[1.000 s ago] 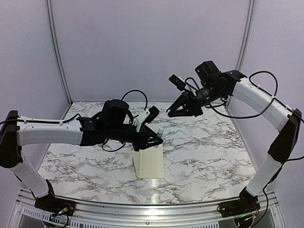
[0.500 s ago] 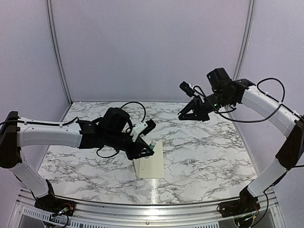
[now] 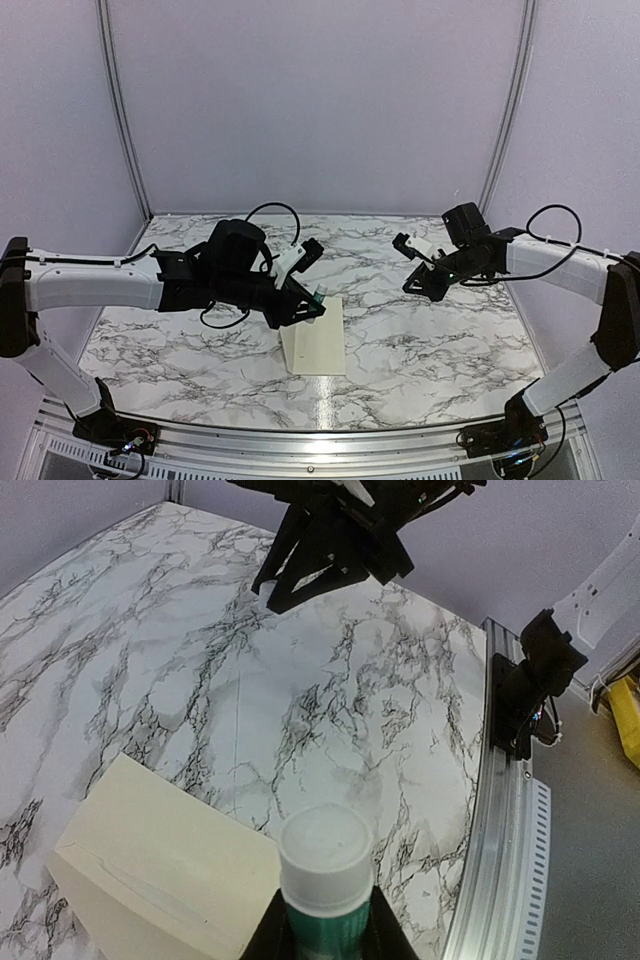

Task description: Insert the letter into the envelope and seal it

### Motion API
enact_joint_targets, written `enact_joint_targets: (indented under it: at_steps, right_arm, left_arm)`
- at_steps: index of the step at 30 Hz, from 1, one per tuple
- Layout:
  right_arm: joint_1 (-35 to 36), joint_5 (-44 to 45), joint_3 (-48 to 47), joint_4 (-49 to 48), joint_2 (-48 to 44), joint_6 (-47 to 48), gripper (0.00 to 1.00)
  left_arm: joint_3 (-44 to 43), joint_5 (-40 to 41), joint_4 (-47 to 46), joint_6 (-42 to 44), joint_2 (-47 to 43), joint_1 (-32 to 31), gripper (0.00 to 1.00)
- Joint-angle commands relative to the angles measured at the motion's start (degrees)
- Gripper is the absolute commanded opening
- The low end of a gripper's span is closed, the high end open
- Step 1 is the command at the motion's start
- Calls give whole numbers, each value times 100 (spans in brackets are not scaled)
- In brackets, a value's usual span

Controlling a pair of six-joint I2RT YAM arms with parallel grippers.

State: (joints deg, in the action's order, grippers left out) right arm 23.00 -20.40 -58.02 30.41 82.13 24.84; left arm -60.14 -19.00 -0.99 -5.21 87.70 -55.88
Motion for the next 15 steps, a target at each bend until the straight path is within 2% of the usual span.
enact_joint_targets:
  at_steps: [1, 6, 15]
  right_arm:
    - [-349, 461, 324, -988, 35, -222, 6]
    - [-774, 174, 690, -1483, 183, -260, 8]
    - [-1147, 60, 735, -1541, 743, -235, 10]
  left_arm:
    - [-155, 16, -446, -170, 56, 15, 0]
    - [-138, 8, -542, -208, 72, 15, 0]
    - [-93, 15, -586, -208, 30, 15, 0]
